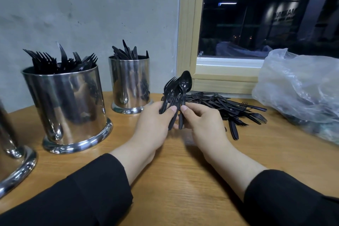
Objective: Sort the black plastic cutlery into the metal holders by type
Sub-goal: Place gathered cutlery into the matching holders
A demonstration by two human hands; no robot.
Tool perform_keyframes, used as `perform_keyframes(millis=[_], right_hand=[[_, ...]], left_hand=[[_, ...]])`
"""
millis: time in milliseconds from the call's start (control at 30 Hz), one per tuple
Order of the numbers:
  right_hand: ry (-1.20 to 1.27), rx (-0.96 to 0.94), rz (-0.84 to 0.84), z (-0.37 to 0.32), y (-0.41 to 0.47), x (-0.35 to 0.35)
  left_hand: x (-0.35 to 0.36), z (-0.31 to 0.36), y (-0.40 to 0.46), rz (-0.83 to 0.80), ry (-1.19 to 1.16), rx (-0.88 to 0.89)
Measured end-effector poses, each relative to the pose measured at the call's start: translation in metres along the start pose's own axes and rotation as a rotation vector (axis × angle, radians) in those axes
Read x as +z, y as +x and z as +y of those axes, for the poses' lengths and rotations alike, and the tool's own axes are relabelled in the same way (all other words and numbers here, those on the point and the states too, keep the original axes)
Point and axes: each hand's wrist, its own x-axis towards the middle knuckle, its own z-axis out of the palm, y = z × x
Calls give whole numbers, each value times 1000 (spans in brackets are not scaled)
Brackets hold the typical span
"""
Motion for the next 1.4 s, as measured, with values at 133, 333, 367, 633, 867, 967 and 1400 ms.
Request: perform_keyframes(millis=[133,333,367,633,867,967,1400], right_hand=[[-23,-3,16,-4,-3,-1],[-82,-19,-79,-6,-9,0],[-97,-33,-87,-7,-10,-1],[42,2,108,-5,5,-10],[90,-38,92,-6,8,-22],[102,-35,111,-7,9,-24],[52,-16,174,-4,14,-26]], left_hand=[[-1,-2,0,-2,-30,-3],[0,4,-4,-43,-101,-97],[-1,4,-4,-57,-85,-106],[-1,2,-2,-138,-75,-151],[-5,5,-4,-284,-7,-196],[-7,8,-5,-359,37,-217],[-1,7,-7,-318,108,-58]])
